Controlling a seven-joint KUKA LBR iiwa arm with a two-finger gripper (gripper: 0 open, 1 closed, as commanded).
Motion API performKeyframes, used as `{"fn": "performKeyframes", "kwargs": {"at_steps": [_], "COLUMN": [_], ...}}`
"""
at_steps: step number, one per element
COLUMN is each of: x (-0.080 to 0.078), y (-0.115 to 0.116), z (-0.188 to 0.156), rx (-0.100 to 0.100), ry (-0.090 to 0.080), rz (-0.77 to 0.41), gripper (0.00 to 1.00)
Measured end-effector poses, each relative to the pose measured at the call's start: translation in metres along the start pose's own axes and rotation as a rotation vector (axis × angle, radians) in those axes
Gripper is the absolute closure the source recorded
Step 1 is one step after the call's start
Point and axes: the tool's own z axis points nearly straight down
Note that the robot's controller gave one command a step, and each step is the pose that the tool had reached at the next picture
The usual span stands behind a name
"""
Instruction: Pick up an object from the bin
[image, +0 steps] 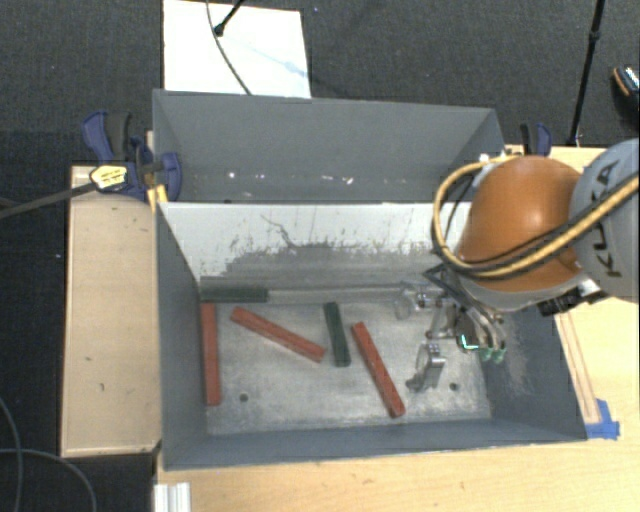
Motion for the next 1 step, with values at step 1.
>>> {"fn": "performKeyframes", "kwargs": {"at_steps": [1], "x": [-0.0303], "y": [0.0377], "z": [0.1261], "rx": [-0.001], "ry": [-0.003], "rz": [0.186], "gripper": [0.00]}}
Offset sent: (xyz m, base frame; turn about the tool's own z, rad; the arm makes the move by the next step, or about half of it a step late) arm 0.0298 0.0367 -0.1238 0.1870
